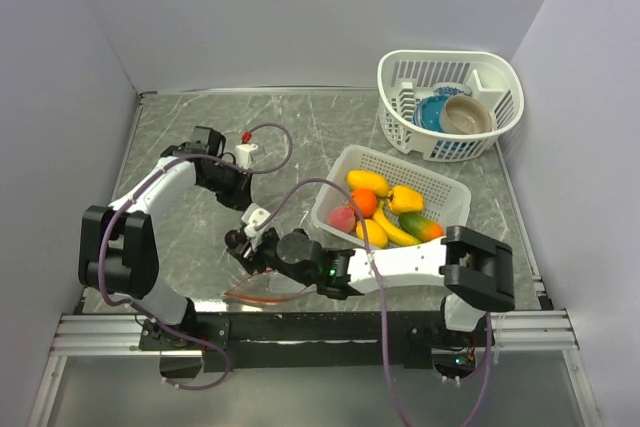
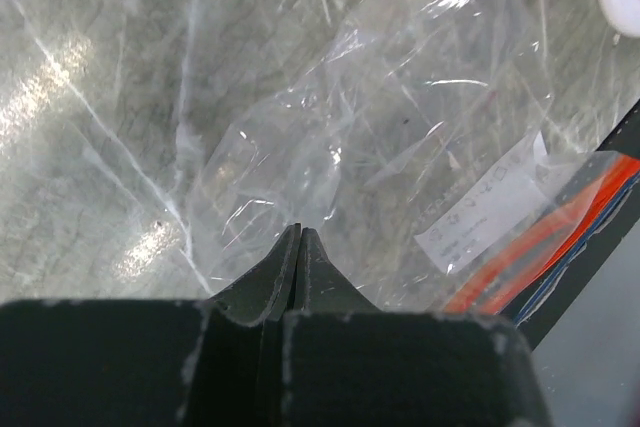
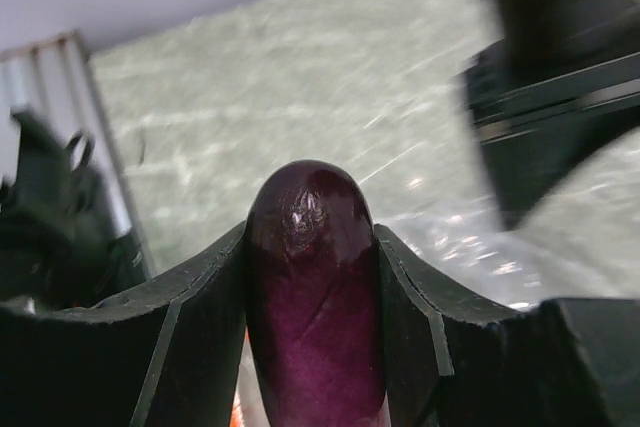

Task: Open the zip-top bag and remove the fake food

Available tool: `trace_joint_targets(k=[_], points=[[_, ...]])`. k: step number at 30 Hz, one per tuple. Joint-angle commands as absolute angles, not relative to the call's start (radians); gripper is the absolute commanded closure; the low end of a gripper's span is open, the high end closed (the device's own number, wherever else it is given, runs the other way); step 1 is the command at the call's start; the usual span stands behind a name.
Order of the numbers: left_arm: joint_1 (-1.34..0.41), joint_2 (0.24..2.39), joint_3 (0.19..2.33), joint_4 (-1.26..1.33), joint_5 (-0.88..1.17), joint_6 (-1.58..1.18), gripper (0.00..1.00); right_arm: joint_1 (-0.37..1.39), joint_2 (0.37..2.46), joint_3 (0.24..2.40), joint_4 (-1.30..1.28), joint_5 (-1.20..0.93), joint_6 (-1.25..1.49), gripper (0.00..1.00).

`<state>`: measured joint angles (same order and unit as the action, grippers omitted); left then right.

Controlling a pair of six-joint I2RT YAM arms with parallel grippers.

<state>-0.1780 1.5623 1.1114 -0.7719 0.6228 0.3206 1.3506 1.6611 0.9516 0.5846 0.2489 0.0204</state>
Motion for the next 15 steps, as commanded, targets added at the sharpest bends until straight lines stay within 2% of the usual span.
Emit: trace_joint_targets(k=[1, 2, 5, 10, 15], points=[[-0.172, 1.557, 1.103, -0.785, 0.617, 0.364, 0.99, 1.356, 1.488, 0.971, 0.753, 0.486, -0.080, 0.94], [-0.172, 1.559, 1.104, -0.784, 0.614, 0.364, 0.99, 1.355, 1.464, 0.971, 0.758, 0.552, -0.096, 1.00], [-0.172, 1.552, 1.095, -0.785, 0.618, 0.371, 0.99, 1.304, 1.326, 0.914, 0.804, 0.727, -0.141, 1.00], [-0.187, 1.572, 1.060, -0.782, 0.627, 0.396, 0.99, 1.010, 1.111, 0.835, 0.436, 0.729, 0.122, 1.00], [-0.210, 1.614, 0.999, -0.721, 0.560, 0.416, 0.99, 0.870, 1.065, 0.747, 0.224, 0.744, 0.279, 1.00]])
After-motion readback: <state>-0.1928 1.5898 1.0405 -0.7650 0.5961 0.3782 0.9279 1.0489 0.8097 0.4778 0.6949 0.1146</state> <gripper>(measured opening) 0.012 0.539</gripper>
